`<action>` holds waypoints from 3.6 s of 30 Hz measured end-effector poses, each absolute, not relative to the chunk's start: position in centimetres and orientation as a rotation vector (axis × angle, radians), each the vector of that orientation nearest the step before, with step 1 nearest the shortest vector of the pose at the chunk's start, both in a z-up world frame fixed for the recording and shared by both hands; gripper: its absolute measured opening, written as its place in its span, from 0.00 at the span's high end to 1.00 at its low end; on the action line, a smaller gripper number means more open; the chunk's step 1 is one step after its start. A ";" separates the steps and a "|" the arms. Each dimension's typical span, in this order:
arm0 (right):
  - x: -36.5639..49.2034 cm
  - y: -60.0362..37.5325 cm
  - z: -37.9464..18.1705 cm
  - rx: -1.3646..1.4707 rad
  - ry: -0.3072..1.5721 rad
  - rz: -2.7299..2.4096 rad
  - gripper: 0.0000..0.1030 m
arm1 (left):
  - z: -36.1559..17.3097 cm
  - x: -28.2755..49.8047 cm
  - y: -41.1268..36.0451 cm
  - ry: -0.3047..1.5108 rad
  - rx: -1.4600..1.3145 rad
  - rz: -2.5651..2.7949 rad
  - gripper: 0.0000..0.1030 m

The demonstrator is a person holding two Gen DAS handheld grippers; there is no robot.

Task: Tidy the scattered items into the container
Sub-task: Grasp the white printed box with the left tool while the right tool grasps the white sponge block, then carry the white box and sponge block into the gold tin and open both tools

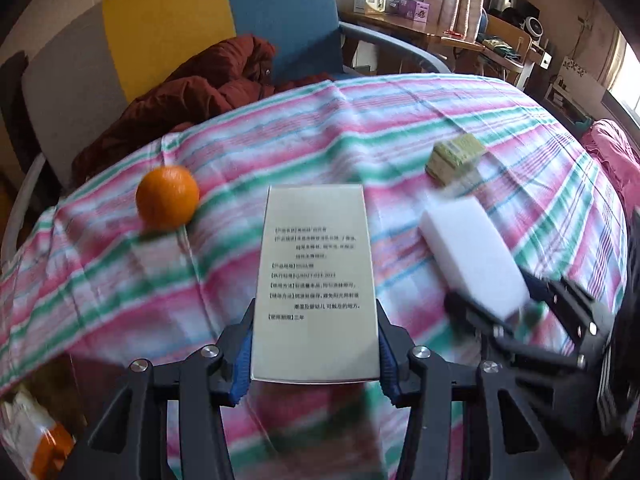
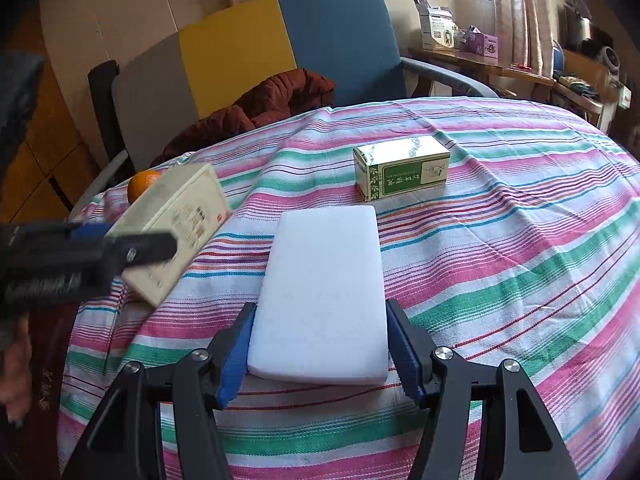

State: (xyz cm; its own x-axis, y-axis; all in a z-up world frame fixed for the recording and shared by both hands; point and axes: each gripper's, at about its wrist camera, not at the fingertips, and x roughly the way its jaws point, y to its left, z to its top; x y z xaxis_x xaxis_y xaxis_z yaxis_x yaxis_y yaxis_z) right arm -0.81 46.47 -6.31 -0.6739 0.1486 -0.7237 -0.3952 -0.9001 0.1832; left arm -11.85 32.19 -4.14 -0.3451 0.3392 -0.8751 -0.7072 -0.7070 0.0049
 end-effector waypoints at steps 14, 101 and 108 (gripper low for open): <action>1.6 45.1 -5.4 -1.081 0.531 2.575 0.42 | -4.7 -7.8 25.5 0.232 -1.357 2.076 0.52; -10.8 18.9 1.3 -1.653 0.065 2.986 0.68 | 3.7 -14.8 4.8 0.239 -1.289 2.318 0.51; -13.2 18.9 -2.5 -1.955 0.295 2.887 0.75 | 2.6 -14.7 5.0 0.351 -1.292 2.248 0.51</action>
